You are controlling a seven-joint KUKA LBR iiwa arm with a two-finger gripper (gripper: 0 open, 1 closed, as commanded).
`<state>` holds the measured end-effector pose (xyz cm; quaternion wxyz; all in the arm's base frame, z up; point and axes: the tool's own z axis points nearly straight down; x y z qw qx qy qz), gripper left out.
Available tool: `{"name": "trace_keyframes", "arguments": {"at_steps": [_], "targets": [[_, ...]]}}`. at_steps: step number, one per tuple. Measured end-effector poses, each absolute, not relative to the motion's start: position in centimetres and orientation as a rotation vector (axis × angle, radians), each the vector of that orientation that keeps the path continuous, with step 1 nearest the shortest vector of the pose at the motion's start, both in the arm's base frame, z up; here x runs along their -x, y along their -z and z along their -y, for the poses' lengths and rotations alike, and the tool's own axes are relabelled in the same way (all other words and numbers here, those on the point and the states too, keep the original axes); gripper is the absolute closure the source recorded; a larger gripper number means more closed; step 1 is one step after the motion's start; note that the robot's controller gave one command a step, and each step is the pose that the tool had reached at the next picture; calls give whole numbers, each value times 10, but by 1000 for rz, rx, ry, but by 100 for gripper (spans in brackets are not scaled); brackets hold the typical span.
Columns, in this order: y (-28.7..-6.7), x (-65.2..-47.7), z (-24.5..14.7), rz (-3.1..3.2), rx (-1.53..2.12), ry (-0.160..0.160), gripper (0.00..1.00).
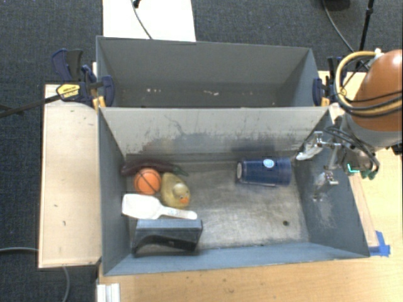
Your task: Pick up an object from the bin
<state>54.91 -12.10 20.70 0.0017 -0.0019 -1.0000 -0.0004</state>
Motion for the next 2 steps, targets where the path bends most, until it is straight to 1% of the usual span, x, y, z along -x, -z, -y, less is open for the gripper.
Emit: {"name": "trace_keyframes", "arguments": {"at_steps": [1,2], "targets": [[-210,-551,121,3145,1,-1,0],[-160,-570,113,3151,-88,-3,0]]}}
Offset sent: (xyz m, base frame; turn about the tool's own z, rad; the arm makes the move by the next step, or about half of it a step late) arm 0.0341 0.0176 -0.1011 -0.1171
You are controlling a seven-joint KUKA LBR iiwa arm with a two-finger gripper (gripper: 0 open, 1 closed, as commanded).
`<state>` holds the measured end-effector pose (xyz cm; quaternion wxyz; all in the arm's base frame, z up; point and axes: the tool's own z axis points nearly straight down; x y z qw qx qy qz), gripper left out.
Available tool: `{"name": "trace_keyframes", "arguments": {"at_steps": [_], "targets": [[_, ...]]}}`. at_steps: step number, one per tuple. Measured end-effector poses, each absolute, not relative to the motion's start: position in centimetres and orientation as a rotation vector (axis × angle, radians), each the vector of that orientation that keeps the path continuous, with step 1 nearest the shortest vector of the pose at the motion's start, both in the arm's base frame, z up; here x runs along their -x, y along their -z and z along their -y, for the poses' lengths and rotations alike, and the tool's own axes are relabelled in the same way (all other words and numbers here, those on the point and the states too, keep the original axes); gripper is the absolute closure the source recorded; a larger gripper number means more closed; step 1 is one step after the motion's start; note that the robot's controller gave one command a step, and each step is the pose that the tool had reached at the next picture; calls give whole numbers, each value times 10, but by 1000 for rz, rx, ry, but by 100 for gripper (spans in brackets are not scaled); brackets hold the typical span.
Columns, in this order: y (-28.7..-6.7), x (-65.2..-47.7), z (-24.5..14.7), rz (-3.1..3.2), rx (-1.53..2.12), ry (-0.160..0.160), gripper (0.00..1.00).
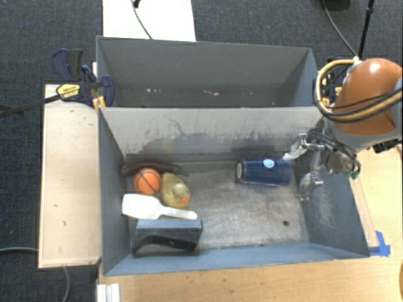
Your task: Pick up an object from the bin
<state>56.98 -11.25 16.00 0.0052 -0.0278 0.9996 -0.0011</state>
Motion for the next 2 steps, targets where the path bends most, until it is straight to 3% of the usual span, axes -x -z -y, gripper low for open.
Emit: {"name": "trace_keyframes", "arguments": {"at_steps": [1,2], "targets": [[-129,-567,115,-3144,-16,-4,0],[-133,-571,88,-3118,-368,3,0]]}}
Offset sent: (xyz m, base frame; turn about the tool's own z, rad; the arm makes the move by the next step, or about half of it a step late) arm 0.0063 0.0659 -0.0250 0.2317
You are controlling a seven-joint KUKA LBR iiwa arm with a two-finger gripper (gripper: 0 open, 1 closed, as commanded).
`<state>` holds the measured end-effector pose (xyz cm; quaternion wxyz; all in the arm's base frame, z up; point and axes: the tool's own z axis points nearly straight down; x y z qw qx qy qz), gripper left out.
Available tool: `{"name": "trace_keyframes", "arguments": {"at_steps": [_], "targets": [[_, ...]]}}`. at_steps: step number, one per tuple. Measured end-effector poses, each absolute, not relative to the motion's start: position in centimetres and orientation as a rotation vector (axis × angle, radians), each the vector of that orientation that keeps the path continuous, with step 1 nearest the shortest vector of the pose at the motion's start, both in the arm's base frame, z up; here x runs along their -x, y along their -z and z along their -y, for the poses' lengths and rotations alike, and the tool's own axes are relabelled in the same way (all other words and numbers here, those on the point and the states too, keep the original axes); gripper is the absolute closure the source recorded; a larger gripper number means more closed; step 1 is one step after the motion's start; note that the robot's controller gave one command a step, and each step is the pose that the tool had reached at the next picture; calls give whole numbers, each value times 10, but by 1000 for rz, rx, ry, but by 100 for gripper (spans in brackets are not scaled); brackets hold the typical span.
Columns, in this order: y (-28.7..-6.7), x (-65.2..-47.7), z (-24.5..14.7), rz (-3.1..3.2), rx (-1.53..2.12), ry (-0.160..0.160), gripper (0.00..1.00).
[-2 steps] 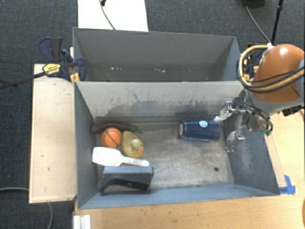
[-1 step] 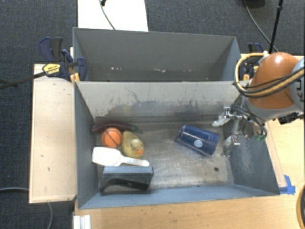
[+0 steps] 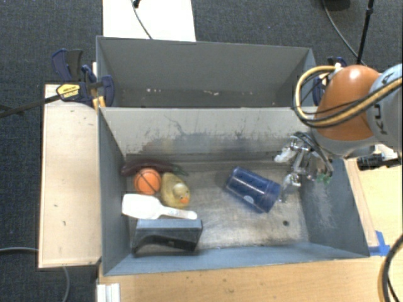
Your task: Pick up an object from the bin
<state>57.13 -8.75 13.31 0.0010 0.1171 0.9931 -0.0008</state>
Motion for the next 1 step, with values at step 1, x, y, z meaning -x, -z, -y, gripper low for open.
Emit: {"name": "trace_keyframes", "arguments": {"at_steps": [1], "targets": [[-84,-548,29,-3140,-491,-11,100]]}}
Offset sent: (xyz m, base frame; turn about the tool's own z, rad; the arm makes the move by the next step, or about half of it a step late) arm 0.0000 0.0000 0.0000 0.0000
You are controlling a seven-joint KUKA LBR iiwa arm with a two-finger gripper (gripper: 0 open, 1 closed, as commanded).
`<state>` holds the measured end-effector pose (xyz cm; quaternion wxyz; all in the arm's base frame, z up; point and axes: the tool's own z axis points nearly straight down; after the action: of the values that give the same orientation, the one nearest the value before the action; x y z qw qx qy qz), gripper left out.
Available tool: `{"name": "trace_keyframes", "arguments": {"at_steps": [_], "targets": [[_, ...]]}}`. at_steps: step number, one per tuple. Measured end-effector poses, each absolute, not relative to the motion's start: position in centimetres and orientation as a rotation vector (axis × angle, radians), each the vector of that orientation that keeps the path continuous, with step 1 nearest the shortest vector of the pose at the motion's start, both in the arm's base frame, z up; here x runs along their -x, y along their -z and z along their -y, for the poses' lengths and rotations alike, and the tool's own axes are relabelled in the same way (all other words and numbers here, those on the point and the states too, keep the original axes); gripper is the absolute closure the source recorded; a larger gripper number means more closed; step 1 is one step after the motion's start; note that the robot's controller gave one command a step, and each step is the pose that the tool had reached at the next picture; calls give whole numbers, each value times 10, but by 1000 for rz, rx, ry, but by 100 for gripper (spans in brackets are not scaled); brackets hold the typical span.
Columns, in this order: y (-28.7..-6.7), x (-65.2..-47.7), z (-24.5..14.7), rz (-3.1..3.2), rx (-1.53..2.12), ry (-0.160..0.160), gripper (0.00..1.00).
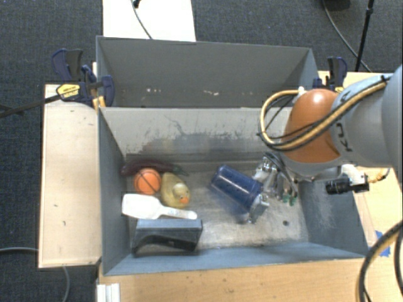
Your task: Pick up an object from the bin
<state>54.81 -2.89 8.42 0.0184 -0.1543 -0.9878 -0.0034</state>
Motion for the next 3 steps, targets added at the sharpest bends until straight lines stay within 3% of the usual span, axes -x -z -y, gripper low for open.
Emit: {"name": "trace_keyframes", "arguments": {"at_steps": [1,2,3], "targets": [[-84,-550,29,3080,479,11,100],[-113,-539,25,3101,502,1,100],[-126,-543,14,3110,487,1,100]]}}
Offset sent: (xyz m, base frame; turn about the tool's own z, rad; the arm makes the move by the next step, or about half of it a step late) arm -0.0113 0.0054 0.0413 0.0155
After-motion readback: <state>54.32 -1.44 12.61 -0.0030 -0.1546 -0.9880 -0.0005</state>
